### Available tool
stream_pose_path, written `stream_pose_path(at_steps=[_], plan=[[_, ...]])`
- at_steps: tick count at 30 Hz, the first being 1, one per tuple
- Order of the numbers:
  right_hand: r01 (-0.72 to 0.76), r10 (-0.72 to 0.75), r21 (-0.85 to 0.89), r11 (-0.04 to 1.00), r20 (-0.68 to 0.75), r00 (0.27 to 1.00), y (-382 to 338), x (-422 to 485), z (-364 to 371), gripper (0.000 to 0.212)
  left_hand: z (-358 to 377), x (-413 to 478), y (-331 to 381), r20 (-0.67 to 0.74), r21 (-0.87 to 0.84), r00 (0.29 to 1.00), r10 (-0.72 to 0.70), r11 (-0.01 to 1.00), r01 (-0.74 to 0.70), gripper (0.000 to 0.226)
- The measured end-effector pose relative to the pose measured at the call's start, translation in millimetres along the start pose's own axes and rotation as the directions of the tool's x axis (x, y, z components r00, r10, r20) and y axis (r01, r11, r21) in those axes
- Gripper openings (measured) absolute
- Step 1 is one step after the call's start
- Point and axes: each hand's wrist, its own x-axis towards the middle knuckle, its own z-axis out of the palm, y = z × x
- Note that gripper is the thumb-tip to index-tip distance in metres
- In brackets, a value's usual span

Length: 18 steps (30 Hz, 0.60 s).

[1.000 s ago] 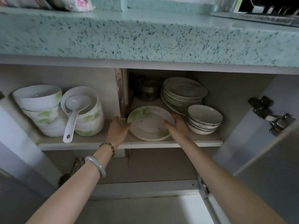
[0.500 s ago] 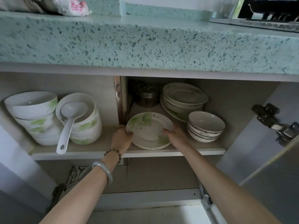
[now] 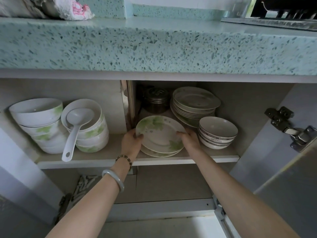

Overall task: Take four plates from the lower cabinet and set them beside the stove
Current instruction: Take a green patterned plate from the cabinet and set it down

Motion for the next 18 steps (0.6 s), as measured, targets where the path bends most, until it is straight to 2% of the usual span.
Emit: stream_pose_path(at_steps=[5, 8, 10, 14, 18], plan=[[0.134, -0.134, 0.061, 0.989, -0.003, 0.991, -15, -12, -3, 0.04, -7, 2, 5, -0.016, -0.097, 0.999, 0.028, 0.995, -0.03, 0.029], [0.166, -0.162, 0.116, 0.979, -0.044, 0.986, -23, -19, -3, 0.027, -16, -3, 4, 0.008, -0.317, 0.999, -0.042, 0.948, 0.042, 0.027], [0.154, -0.142, 0.192, 0.969, -0.074, 0.987, -24, -24, -5, 0.028, -22, -9, 1, 0.066, -0.454, 0.993, -0.097, 0.884, 0.117, 0.03], [0.013, 0.019, 0.306, 0.952, -0.099, 0.995, -14, -28, -9, 0.041, -31, -18, -14, 0.078, -0.515, 0.989, -0.129, 0.844, 0.151, 0.034], [-0.02, 0.053, 0.288, 0.958, -0.107, 0.993, -8, -28, -10, 0.031, -36, -24, -22, 0.096, -0.577, 0.976, -0.196, 0.788, 0.215, 0.035]])
